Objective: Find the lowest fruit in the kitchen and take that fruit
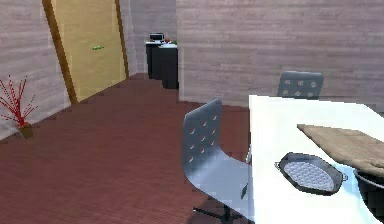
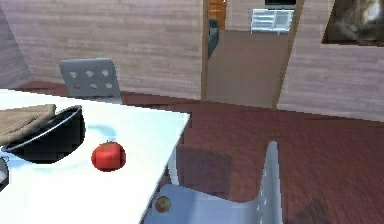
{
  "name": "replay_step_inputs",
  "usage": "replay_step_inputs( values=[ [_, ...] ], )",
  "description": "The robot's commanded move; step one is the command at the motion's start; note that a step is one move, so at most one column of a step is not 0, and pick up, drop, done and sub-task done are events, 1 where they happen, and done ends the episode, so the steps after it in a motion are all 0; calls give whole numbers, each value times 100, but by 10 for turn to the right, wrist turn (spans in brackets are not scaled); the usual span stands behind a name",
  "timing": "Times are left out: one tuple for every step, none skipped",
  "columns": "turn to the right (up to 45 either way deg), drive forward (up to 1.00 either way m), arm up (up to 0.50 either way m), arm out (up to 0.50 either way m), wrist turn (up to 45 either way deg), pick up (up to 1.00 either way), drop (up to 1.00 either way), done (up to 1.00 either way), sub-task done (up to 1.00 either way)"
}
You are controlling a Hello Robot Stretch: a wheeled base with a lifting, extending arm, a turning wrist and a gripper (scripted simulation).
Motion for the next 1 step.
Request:
replay_step_inputs(
  values=[
    [0, 0, 50, 0, 0, 0, 0, 0, 0]
  ],
)
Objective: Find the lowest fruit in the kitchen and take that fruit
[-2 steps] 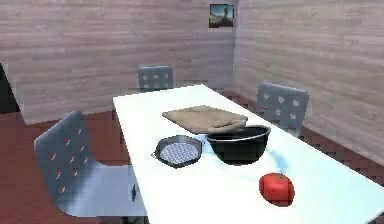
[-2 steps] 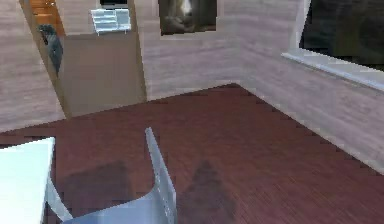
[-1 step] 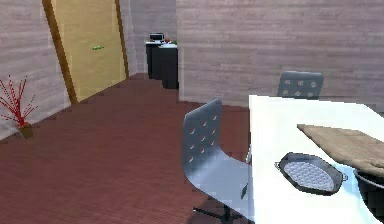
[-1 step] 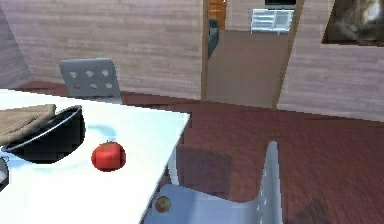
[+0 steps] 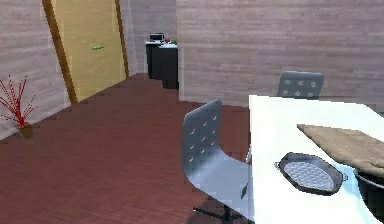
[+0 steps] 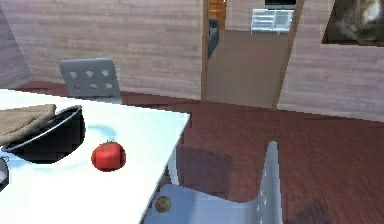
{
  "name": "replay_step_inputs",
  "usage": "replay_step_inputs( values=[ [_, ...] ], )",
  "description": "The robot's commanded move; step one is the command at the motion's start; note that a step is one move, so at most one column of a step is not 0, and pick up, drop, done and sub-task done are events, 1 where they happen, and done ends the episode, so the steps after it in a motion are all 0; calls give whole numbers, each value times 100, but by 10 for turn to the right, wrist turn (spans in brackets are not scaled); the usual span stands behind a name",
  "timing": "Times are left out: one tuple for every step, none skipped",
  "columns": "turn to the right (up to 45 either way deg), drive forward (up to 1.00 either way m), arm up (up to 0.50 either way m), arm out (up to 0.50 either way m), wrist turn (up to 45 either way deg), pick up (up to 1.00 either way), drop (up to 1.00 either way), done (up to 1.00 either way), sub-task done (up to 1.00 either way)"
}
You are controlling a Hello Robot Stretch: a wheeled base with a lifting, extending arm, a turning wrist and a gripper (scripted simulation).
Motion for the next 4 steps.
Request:
replay_step_inputs(
  values=[
    [0, 0, 10, 0, 0, 0, 0, 0, 0],
    [0, 0, 0, 32, 0, 0, 0, 0, 0],
    [0, 0, 0, 0, 450, 0, 0, 0, 0],
    [0, 0, 0, 0, 450, 0, 0, 0, 0]
  ],
)
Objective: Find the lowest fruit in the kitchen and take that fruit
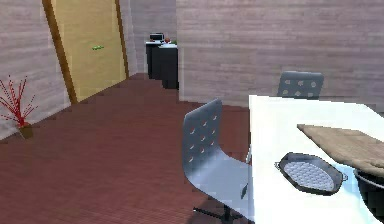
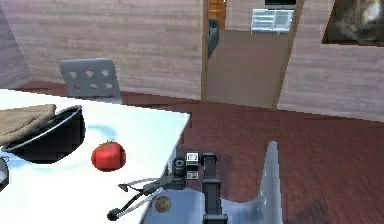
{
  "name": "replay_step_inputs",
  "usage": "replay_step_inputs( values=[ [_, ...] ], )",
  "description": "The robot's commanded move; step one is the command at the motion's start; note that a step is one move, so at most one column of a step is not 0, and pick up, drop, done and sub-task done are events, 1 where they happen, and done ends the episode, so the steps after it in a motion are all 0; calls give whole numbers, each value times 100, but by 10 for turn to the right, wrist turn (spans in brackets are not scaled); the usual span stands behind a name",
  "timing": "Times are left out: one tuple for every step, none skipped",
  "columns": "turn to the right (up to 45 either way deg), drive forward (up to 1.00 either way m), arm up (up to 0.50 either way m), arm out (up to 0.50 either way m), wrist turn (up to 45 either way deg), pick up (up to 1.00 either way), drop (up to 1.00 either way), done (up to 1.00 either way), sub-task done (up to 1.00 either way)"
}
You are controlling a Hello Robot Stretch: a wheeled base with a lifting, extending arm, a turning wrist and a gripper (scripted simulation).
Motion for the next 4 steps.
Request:
replay_step_inputs(
  values=[
    [0, 0, 0, 0, 450, 0, 0, 0, 0],
    [0, 0, 0, 0, 120, 0, 0, 0, 0],
    [0, 0, -30, 0, 0, 0, 0, 0, 0],
    [0, 0, 0, 0, 0, 100, 0, 0, 0]
  ],
)
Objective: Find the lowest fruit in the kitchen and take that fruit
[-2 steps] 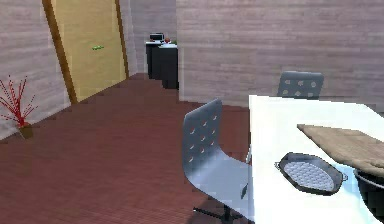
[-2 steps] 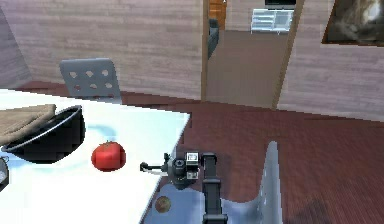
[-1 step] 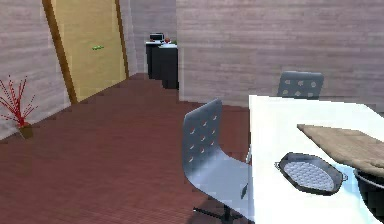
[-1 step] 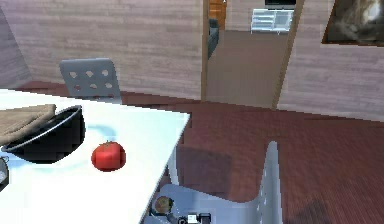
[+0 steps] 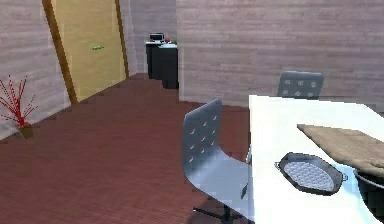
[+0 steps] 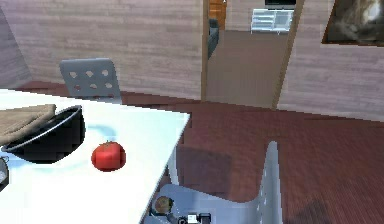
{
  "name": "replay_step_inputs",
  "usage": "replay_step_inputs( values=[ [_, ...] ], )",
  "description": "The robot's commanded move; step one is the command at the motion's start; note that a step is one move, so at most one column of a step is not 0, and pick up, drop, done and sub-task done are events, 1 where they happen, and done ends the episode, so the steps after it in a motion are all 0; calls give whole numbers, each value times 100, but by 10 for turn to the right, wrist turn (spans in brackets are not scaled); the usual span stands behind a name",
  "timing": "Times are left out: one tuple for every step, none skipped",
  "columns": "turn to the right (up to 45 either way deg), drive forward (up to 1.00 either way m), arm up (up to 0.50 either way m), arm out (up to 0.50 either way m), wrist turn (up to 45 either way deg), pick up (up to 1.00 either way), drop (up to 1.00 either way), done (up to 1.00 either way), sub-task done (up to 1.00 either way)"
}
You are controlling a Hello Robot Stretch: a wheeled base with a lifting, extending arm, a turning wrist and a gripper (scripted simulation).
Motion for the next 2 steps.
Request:
replay_step_inputs(
  values=[
    [0, 0, 10, 0, 0, 0, 0, 0, 0],
    [0, 0, 0, 0, 0, 0, 0, 100, 0]
  ],
)
